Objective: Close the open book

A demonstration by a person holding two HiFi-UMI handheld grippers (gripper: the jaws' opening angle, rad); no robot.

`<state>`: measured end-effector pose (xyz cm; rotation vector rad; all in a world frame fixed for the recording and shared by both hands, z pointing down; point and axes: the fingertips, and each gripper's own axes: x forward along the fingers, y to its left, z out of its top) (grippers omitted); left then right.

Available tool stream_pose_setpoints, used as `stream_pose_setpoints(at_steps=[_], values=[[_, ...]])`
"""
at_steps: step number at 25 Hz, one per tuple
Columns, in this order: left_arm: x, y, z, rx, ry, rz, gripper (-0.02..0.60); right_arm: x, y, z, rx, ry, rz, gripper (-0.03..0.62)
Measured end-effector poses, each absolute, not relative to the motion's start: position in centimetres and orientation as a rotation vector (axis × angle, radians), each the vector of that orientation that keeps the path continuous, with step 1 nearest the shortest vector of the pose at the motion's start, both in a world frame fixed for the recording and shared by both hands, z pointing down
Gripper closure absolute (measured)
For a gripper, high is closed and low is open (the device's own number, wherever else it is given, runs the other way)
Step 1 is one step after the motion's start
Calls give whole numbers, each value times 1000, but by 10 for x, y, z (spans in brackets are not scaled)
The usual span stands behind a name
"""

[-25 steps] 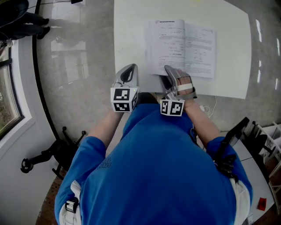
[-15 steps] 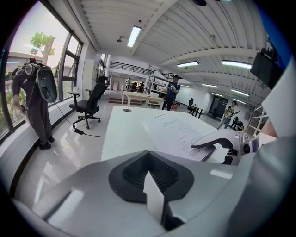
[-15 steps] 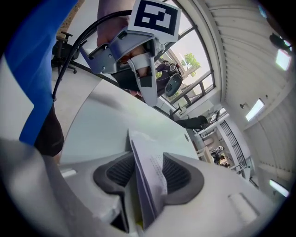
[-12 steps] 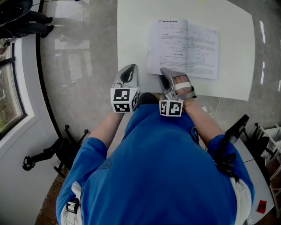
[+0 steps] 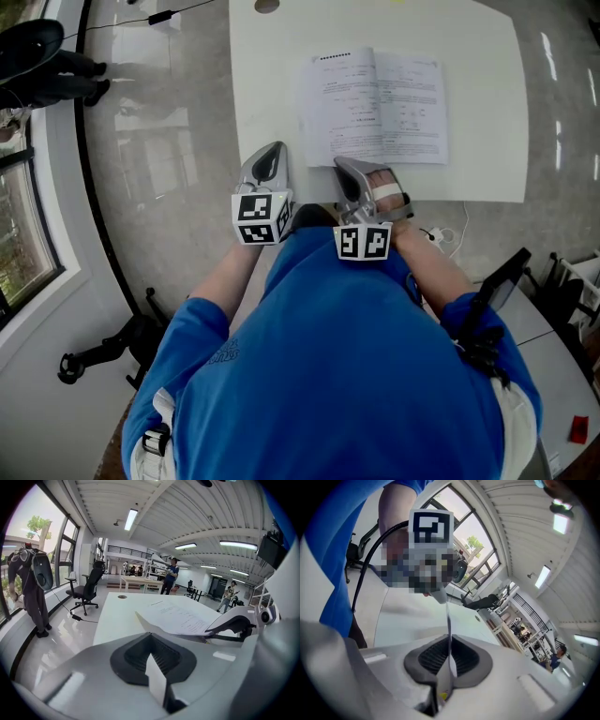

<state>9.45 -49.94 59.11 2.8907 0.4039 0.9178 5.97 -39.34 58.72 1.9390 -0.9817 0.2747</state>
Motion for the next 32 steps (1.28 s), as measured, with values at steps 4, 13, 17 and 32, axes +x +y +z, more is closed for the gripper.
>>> stream_pose_setpoints(at_steps=[4, 13, 17, 32], values=[[100, -488, 583, 2905, 447, 902, 575, 63, -382, 568, 2016, -947, 267, 577], [114, -455, 568, 2944, 545, 871, 575, 71, -344, 547, 2182, -878, 302, 578], [119, -437, 563, 2956, 594, 865, 575, 78, -318, 541, 2295, -830, 371, 579], [130, -382, 547, 2992, 722, 858, 575, 103, -230, 566, 2635, -669, 739, 577]])
